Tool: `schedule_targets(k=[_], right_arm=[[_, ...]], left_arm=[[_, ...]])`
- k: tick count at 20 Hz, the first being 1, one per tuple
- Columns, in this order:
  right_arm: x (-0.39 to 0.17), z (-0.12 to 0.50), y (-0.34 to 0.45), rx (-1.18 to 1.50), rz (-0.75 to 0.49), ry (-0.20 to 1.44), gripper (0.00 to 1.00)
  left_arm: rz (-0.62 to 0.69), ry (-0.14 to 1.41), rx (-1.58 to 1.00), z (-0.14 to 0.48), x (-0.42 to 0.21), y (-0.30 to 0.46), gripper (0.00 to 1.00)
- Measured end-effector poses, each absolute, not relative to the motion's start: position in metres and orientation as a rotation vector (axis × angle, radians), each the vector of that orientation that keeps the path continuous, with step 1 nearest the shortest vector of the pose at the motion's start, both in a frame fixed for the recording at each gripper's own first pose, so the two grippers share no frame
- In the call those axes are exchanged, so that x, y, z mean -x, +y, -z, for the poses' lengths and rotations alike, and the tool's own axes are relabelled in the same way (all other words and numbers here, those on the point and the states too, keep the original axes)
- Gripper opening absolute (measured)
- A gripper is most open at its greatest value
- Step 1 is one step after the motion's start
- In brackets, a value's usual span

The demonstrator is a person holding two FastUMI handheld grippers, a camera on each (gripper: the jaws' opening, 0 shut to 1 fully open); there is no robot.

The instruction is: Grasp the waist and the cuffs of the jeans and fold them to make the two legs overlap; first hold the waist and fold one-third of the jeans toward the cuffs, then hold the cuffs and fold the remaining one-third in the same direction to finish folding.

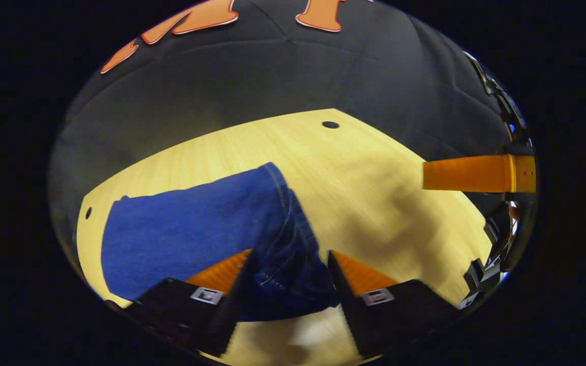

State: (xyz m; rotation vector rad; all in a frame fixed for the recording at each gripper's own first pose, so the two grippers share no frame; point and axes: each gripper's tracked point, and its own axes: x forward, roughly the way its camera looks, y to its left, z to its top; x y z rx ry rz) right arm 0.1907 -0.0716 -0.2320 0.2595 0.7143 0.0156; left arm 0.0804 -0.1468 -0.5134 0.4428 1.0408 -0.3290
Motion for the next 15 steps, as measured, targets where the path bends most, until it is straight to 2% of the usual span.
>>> schedule_targets(k=[1, 4, 7, 13, 15], right_arm=[[-0.19, 0.232, -0.07, -0.251, -0.017, 0.718, 0.97], [-0.191, 0.218, -0.063, -0.196, -0.023, 0.708, 0.97], [-0.202, 0.177, -0.05, -0.131, -0.019, 0.615, 0.98], [-0.201, 0.041, -0.007, 0.109, -0.014, 0.208, 0.97], [-0.191, 0.01, 0.021, 0.155, -0.039, 0.101, 0.96]], left_arm=[[0.341, 1.024, -0.432, 0.512, -0.077, -0.153, 0.99], [0.346, 0.89, -0.447, 0.452, -0.084, -0.154, 0.99], [0.242, 0.687, -0.422, 0.355, -0.105, -0.127, 0.99], [-0.036, 0.202, -0.306, 0.171, -0.138, 0.015, 0.99], [-0.092, 0.129, -0.318, 0.139, -0.132, 0.058, 1.0]])
